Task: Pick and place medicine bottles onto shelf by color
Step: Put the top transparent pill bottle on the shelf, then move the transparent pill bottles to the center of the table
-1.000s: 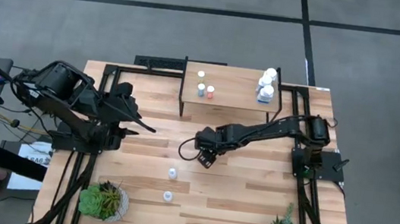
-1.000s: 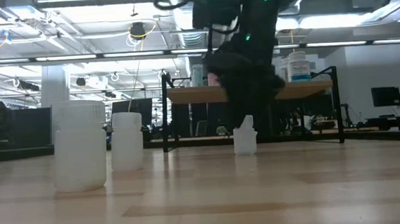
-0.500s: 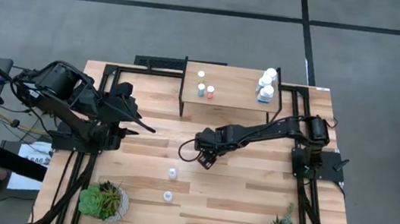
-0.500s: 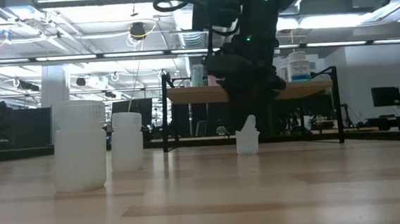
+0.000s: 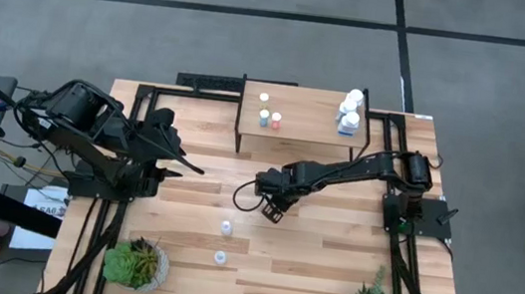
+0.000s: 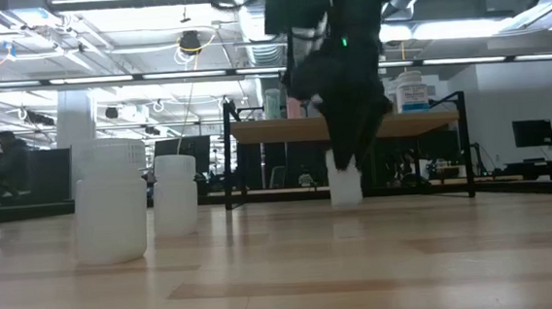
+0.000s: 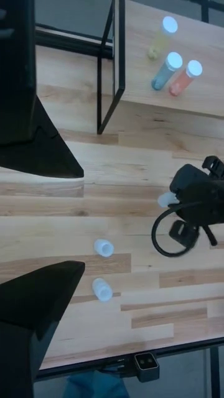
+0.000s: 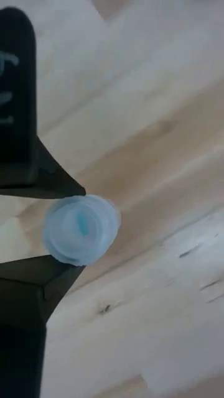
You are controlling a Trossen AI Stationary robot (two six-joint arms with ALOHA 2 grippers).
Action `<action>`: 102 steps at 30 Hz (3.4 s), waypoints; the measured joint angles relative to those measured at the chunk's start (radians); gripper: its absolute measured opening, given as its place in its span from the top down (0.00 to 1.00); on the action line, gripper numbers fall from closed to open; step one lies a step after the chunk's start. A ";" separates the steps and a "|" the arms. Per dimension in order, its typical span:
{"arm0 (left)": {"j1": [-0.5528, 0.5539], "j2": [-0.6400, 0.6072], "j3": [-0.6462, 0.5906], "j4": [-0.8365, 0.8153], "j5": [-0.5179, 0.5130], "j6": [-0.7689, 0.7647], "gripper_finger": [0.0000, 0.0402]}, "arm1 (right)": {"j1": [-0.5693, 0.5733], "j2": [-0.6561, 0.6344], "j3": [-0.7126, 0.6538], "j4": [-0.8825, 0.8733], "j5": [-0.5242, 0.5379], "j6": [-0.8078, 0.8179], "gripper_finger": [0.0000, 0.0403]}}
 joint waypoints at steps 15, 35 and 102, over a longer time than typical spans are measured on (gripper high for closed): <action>0.000 0.000 0.000 0.000 0.000 0.008 0.46 | -0.150 0.000 0.588 -0.513 0.001 -0.322 0.69; 0.000 0.000 0.000 0.000 -0.030 0.008 0.46 | -0.628 -0.001 0.651 -0.485 0.011 -0.520 0.69; -0.003 0.090 0.000 -0.011 0.056 -0.049 0.46 | -0.500 -0.249 0.788 -0.654 -0.093 -0.470 0.38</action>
